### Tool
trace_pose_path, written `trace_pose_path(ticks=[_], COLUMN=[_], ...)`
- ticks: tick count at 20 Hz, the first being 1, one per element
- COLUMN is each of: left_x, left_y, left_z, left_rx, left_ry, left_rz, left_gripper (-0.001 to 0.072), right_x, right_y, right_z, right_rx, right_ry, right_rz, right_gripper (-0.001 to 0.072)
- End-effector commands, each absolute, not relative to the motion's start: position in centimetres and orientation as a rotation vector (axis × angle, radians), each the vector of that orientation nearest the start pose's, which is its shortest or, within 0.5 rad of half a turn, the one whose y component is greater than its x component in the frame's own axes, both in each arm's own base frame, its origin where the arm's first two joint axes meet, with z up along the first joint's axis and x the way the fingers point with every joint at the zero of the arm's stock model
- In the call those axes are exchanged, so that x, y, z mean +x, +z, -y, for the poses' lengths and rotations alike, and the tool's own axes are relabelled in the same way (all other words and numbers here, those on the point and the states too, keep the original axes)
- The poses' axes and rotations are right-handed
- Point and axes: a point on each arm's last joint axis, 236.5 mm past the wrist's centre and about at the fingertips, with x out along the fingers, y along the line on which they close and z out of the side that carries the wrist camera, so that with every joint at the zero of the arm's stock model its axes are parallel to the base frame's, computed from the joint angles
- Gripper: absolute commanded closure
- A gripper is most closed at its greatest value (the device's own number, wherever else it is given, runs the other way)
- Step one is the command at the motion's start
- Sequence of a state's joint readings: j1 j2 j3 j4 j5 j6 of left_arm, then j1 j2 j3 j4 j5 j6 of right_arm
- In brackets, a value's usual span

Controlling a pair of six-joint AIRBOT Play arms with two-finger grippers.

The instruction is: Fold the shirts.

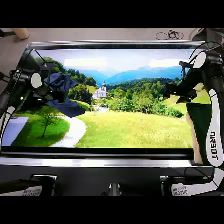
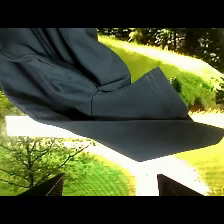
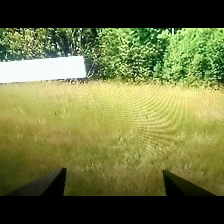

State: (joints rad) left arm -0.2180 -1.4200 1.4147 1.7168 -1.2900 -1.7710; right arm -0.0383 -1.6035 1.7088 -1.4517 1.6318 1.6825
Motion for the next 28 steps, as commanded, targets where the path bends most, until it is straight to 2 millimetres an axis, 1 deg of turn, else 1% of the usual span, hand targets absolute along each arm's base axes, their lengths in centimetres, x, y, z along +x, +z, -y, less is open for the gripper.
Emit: trace_pose_path(ticks=[1,14,15,17,18,19,20,21,22,23,24,25,26,27,28], left_x=[41.5,41.5,42.0,43.4,43.7,44.7,46.6,48.3,49.6,50.2,50.1,49.5,48.9,48.7,48.9], left_y=[3.6,3.6,3.6,3.9,3.9,4.0,4.4,4.5,3.9,2.3,0.5,-1.5,-3.4,-5.0,-6.3], left_z=[5.8,5.9,6.0,7.0,7.5,7.9,8.2,7.8,6.2,3.9,1.5,-0.9,-2.3,-2.8,-2.7], left_rx=[0.094,0.089,0.064,0.030,0.012,0.002,-0.008,-0.023,-0.059,-0.081,-0.105,-0.145,-0.208,-0.296,-0.370], left_ry=[0.034,0.037,0.047,0.021,0.006,-0.006,-0.019,-0.009,0.039,0.097,0.155,0.210,0.241,0.239,0.223], left_rz=[-1.271,-1.269,-1.249,-1.191,-1.180,-1.144,-1.073,-1.037,-1.055,-1.126,-1.216,-1.318,-1.393,-1.437,-1.450], left_gripper=[0.0033,0.0034,0.0034,0.0034,0.0034,0.0034,0.0034,0.0037,0.0038,0.0036,0.0032,0.0032,0.0032,0.0032,0.0032], right_x=[41.0,41.0,41.0,42.5,43.2,43.5,44.1,44.5,45.0,45.4,45.7,45.9,46.1,46.3,46.4], right_y=[4.3,4.3,4.3,4.4,4.5,4.5,4.6,4.7,4.8,4.8,4.9,5.0,5.0,5.0,5.1], right_z=[-1.3,-1.3,-1.3,-1.3,-1.3,-1.3,-1.1,-1.1,-1.2,-1.1,-1.1,-1.1,-1.1,-1.1,-1.1], right_rx=[0.202,0.202,0.207,0.213,0.214,0.214,0.213,0.215,0.216,0.217,0.216,0.208,0.208,0.208,0.208], right_ry=[-0.014,-0.014,-0.016,-0.015,-0.016,-0.015,-0.019,-0.019,-0.017,-0.017,-0.017,-0.010,-0.010,-0.010,-0.010], right_rz=[-1.526,-1.526,-1.524,-1.462,-1.431,-1.418,-1.394,-1.374,-1.354,-1.339,-1.327,-1.315,-1.307,-1.300,-1.293], right_gripper=[0.0069,0.0069,0.0070,0.0070,0.0070,0.0070,0.0070,0.0070,0.0070,0.0070,0.0070,0.0070,0.0070,0.0070,0.0070])
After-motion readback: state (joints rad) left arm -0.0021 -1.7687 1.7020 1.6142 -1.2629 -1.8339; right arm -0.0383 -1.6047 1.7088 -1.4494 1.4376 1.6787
